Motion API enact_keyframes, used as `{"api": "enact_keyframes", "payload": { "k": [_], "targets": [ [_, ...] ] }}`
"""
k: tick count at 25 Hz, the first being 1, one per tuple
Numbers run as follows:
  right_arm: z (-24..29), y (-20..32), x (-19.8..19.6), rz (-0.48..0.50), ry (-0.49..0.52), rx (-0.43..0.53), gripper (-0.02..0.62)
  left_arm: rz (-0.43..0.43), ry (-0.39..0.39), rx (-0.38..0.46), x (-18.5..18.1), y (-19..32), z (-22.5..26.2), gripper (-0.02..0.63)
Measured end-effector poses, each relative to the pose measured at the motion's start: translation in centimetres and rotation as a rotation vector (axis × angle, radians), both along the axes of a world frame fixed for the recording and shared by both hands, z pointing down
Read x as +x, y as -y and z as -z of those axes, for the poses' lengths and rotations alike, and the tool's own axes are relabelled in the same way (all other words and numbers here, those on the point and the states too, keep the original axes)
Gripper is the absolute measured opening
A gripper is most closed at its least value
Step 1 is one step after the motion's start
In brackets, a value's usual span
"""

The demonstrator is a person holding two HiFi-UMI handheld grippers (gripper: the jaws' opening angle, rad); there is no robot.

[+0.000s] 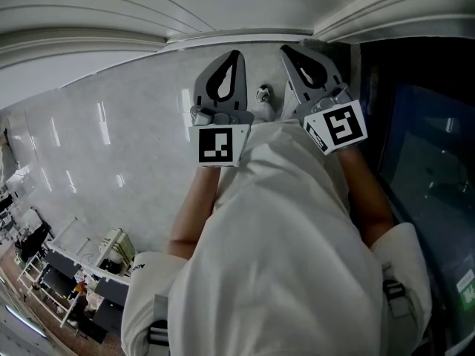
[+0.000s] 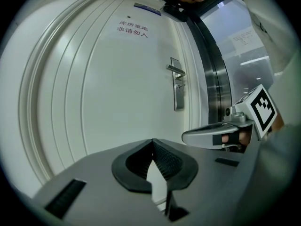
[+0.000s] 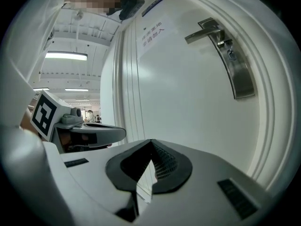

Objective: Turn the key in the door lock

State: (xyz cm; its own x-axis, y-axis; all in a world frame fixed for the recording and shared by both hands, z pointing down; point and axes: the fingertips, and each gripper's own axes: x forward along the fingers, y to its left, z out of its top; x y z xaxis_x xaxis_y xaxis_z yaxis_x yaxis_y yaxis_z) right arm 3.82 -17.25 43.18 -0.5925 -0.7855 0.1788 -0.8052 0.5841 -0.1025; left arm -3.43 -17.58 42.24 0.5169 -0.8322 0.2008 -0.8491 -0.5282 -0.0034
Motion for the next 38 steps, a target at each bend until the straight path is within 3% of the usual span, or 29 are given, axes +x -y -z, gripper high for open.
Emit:
{"api": "enact_keyframes", "payload": {
  "k": [7,20,38],
  "targets": [
    [0.6,-0.1,-0.1,-0.036,0.016,-0.016,0.003,-0.049,0.009,0.031,0.0,-0.1,1.3,0.008],
    [1.4,-1.7,-0.3,0.075,-0.051,0.014,0.003,-0.149,-0.001,0.035,3.2,-0.7,0.8,0.008],
    [0.8,-1.7,0.2,0.044,-0.102,0.001,0.003,-0.158,-0.006,0.019,2.9,-0.4,0.4,0.008]
  ]
}}
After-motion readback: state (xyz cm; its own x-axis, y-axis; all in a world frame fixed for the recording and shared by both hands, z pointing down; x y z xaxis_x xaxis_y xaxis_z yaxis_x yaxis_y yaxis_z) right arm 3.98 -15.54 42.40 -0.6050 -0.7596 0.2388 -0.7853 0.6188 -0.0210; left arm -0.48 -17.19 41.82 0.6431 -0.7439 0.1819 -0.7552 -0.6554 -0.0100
